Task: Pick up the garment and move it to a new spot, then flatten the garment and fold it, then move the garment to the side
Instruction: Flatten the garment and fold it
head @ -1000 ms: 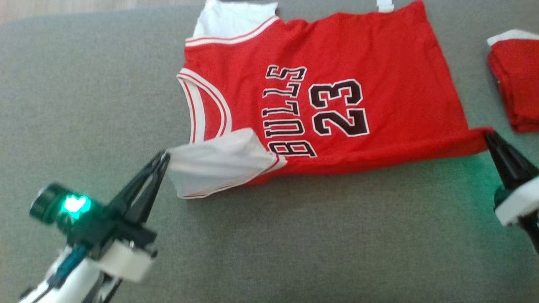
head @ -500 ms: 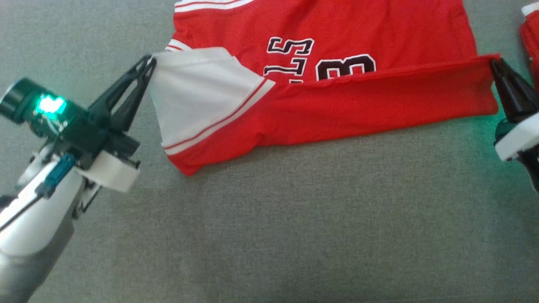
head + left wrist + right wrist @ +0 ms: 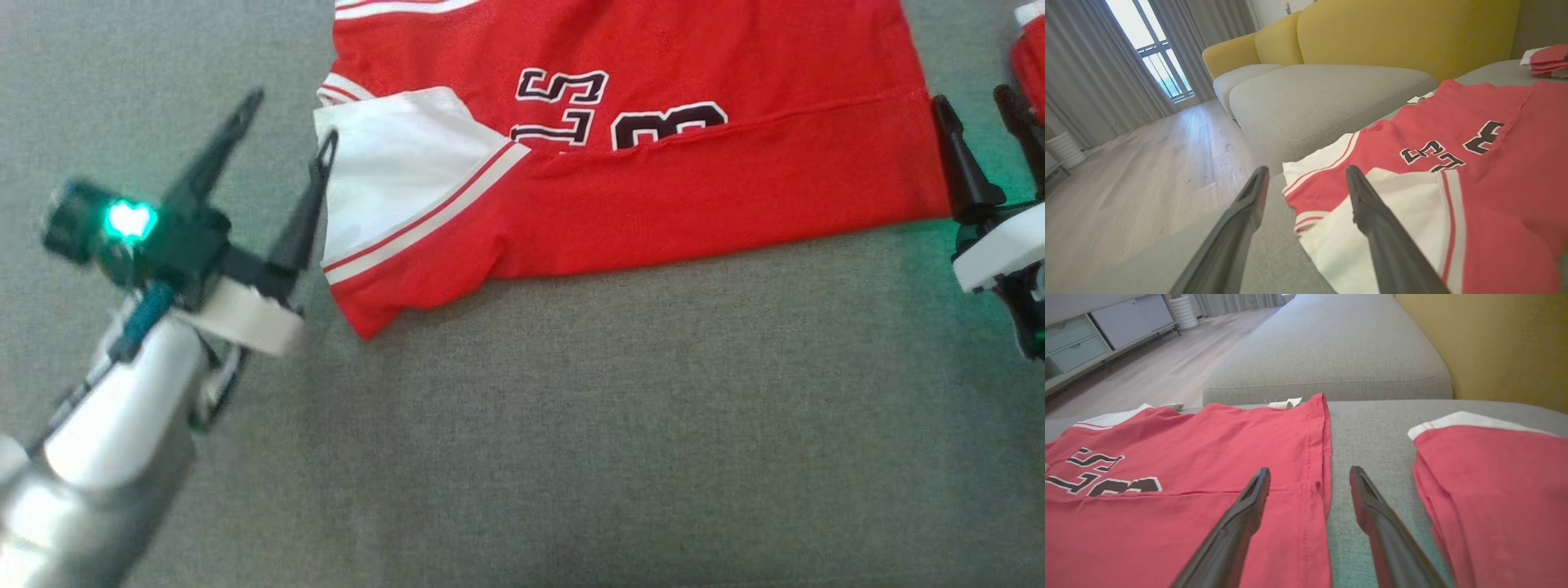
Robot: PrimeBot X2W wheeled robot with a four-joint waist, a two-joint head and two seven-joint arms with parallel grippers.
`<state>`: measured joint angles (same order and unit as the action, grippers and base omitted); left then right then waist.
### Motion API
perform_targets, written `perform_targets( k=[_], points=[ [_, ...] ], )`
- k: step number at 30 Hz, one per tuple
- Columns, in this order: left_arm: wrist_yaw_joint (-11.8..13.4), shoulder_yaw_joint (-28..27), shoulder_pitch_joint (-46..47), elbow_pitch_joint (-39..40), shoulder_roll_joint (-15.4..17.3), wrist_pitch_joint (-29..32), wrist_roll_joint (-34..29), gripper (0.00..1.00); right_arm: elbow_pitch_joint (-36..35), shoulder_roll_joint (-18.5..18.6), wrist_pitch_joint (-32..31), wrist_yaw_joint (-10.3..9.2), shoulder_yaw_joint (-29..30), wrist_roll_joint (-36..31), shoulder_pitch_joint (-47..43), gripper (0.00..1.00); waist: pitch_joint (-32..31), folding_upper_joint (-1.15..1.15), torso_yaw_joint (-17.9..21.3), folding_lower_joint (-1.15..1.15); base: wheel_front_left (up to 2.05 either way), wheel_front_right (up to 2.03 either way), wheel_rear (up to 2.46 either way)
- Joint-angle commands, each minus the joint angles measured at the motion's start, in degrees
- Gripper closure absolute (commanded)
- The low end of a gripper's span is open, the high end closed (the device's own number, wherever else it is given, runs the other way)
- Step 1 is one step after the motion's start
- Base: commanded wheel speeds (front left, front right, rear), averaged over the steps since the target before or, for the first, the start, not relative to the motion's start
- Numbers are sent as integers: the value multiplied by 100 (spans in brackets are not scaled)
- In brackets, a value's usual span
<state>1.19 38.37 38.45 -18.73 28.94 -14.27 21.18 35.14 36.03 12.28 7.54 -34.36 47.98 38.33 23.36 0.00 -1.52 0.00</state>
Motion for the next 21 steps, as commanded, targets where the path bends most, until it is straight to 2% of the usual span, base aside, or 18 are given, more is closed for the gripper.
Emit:
perform_targets(
  k=[1,8,13,16,21],
  points=[
    [94,-301,-142,158,134,-31,101,0,-70,56,97,-5,-4,13,-30,0,-55,0,13,0,0,0,0],
    [666,-494,-1628,572,-333,128,1001,0,-44,-68,250,-5,96,26,-272,0,-214,0,53,0,0,0,0],
    [966,-527,-2144,664,-513,386,1324,0,-61,-118,267,-5,173,-1,-368,0,-255,0,69,0,0,0,0],
    [990,-489,-2195,627,-562,518,1398,0,-91,-153,269,-5,226,-29,-392,0,-263,0,80,0,0,0,0],
    [860,-318,-2177,581,-635,717,1458,0,-129,-205,271,-5,292,-86,-448,0,-281,0,95,0,0,0,0]
  ],
)
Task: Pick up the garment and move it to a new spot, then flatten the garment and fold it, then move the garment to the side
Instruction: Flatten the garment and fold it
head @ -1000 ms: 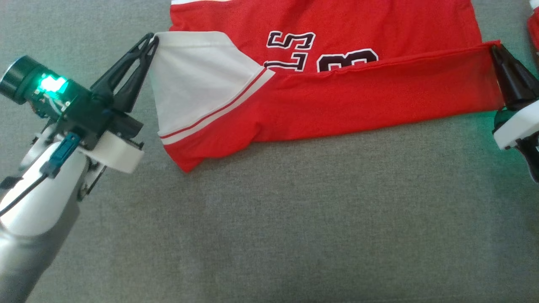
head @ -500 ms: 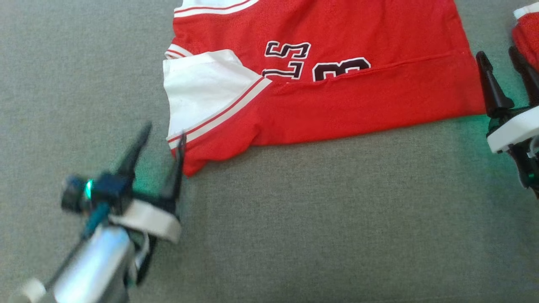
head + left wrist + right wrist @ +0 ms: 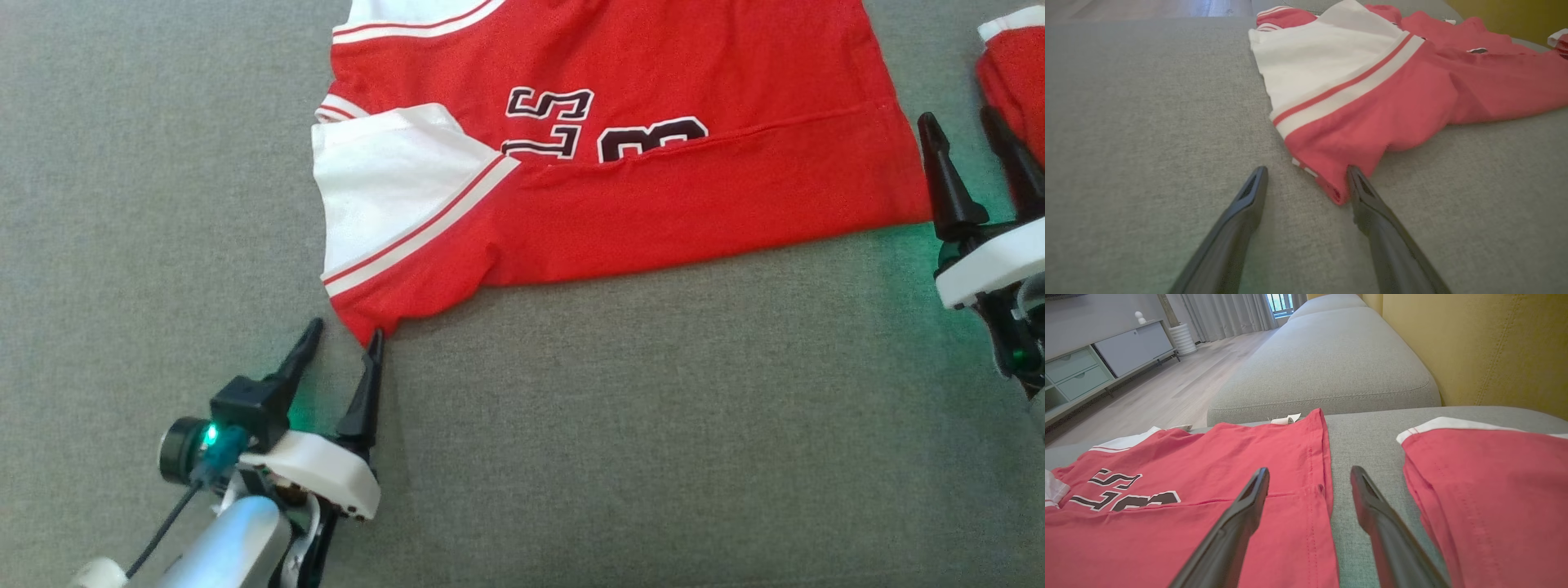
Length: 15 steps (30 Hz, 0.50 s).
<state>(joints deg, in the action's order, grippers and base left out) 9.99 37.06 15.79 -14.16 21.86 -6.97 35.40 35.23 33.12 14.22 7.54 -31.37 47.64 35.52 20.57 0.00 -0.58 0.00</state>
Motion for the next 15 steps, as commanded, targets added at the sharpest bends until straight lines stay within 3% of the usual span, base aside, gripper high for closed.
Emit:
perform_targets(
  k=[1,7,8,9,10,11,13,15],
  points=[
    [-37,-143,82,117,67,37,35,0,-140,79,76,-5,1,-60,-179,0,-8,0,4,0,0,0,0],
    [-27,43,-36,97,41,347,80,0,-142,48,77,-5,36,-101,-258,0,-55,0,16,0,0,0,0],
    [-6,45,-49,110,45,355,79,9,-143,42,77,-5,43,-108,-271,0,-63,0,15,0,0,0,0],
    [19,34,-55,114,54,341,74,38,-147,37,77,-5,50,-113,-282,0,-64,0,14,0,0,0,0],
    [24,32,-57,111,63,333,72,59,-153,33,77,-5,56,-117,-291,0,-62,0,13,0,0,0,0],
    [25,35,-53,111,67,333,71,69,-158,31,77,-5,62,-121,-301,0,-61,0,8,0,0,0,0],
    [9,56,-37,127,76,346,65,98,-165,29,77,-5,70,-129,-321,0,-58,0,-5,0,0,0,0],
    [-41,93,-16,139,94,386,69,100,-167,31,77,-5,76,-135,-339,0,-55,0,-19,0,0,0,0]
  ],
)
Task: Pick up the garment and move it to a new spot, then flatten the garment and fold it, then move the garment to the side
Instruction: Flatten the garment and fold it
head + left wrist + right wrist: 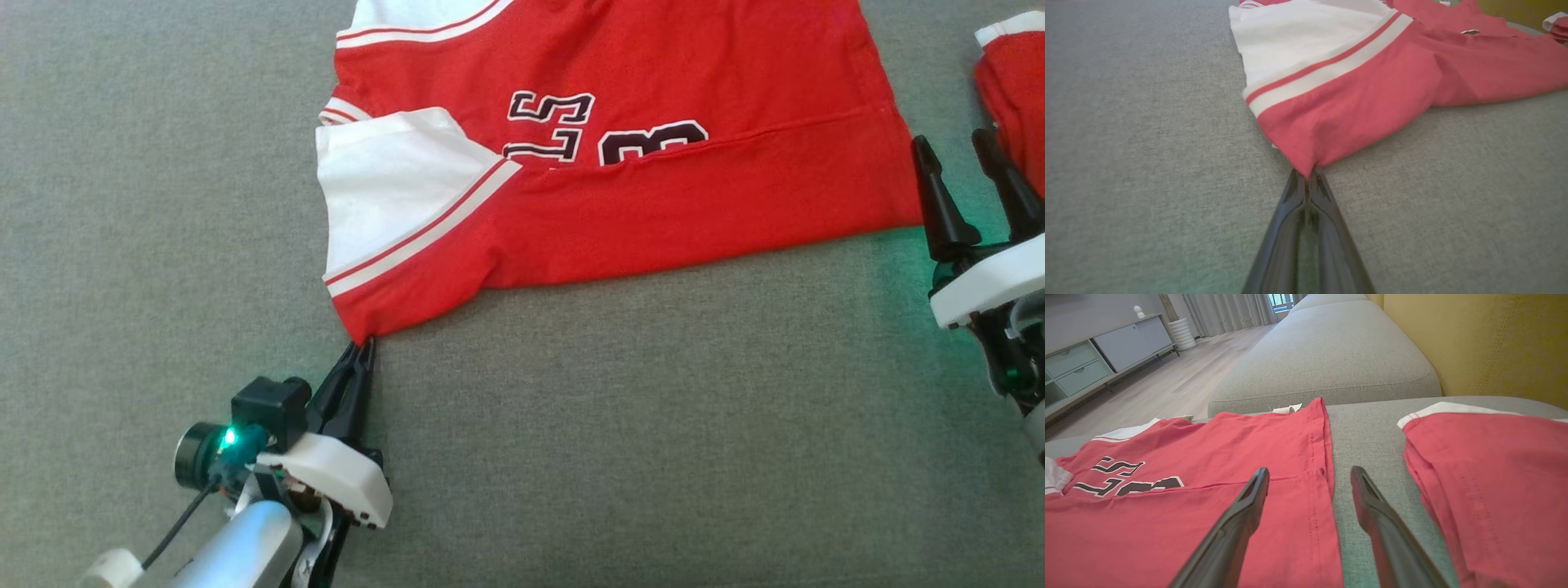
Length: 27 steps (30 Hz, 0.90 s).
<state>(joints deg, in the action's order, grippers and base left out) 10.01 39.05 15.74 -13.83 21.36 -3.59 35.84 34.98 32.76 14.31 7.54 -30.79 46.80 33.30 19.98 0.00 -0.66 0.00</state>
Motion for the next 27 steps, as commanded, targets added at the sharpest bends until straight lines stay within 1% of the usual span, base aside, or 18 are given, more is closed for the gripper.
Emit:
perform_targets(
  k=[1,4,10,14,15,22,23,24,26,27],
  points=[
    [-78,-87,0,115,157,70,31,100,-140,70,68,-5,17,-53,-124,0,3,0,-16,0,0,0,0],
    [-98,-104,28,167,213,49,28,100,-75,74,68,-5,-16,-23,-152,0,-11,0,-42,0,0,0,0],
    [-14,-201,68,304,383,-47,-46,100,292,26,-172,-5,-79,158,-147,0,-39,0,-113,0,0,0,0],
    [3,-232,131,456,500,10,-69,100,622,-52,-425,-5,-51,186,-89,0,-10,0,-185,0,0,0,0],
    [-30,-247,172,480,540,16,-57,100,699,-84,-569,-5,-67,213,-78,0,18,0,-213,0,0,0,0],
    [-23,-280,249,546,615,8,-63,100,808,-116,-997,-5,-52,341,-200,0,34,0,-278,0,0,0,0],
    [-26,-281,254,537,622,-1,-64,100,809,-109,-1015,-5,-21,357,-239,5,24,0,-285,0,0,0,0],
    [-27,-282,257,528,625,-13,-64,100,798,-101,-1017,-5,13,368,-284,8,11,0,-293,0,0,0,0],
    [-28,-276,252,515,627,-27,-62,100,718,-100,-1003,-5,101,425,-398,8,-18,0,-302,0,0,0,0],
    [-22,-275,239,518,631,-32,-58,100,659,-101,-1023,-5,125,452,-465,17,-33,0,-298,0,0,0,0]
  ],
)
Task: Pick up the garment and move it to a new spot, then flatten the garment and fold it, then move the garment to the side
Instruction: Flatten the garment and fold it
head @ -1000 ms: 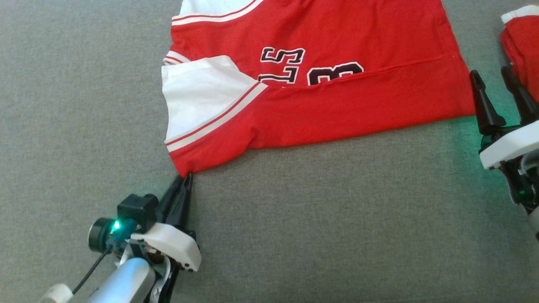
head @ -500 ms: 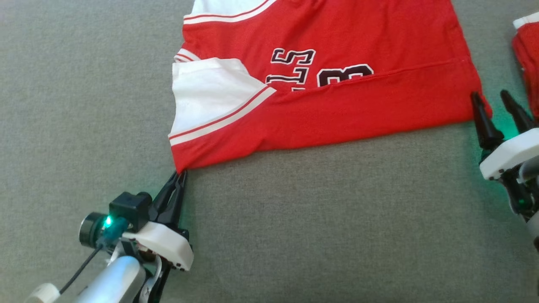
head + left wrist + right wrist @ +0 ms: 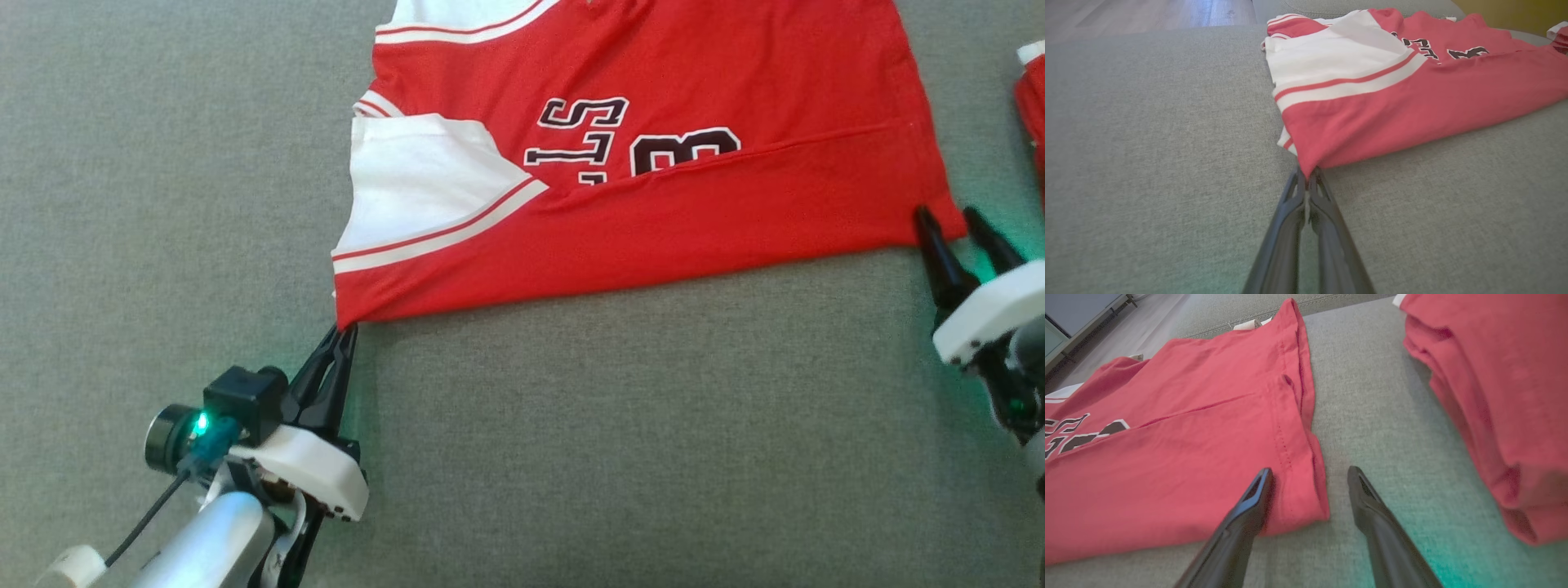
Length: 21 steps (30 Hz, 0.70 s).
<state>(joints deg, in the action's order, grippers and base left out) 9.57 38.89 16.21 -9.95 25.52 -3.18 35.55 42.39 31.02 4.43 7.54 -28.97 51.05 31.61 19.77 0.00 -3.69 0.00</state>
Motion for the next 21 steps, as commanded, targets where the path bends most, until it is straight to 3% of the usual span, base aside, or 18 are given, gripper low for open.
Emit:
perform_targets(
  k=[1,4,21],
  points=[
    [32,-261,173,138,219,-80,-22,100,-145,77,-57,-5,-41,40,-356,33,-23,0,15,0,0,0,0],
    [64,-272,107,162,233,-111,-1,100,-279,108,-152,-5,-35,-13,-481,100,-50,0,45,0,0,0,0],
    [263,-215,-634,547,383,-259,123,100,-957,355,-243,-5,393,-96,-1379,100,-596,0,76,0,0,0,0]
  ],
)
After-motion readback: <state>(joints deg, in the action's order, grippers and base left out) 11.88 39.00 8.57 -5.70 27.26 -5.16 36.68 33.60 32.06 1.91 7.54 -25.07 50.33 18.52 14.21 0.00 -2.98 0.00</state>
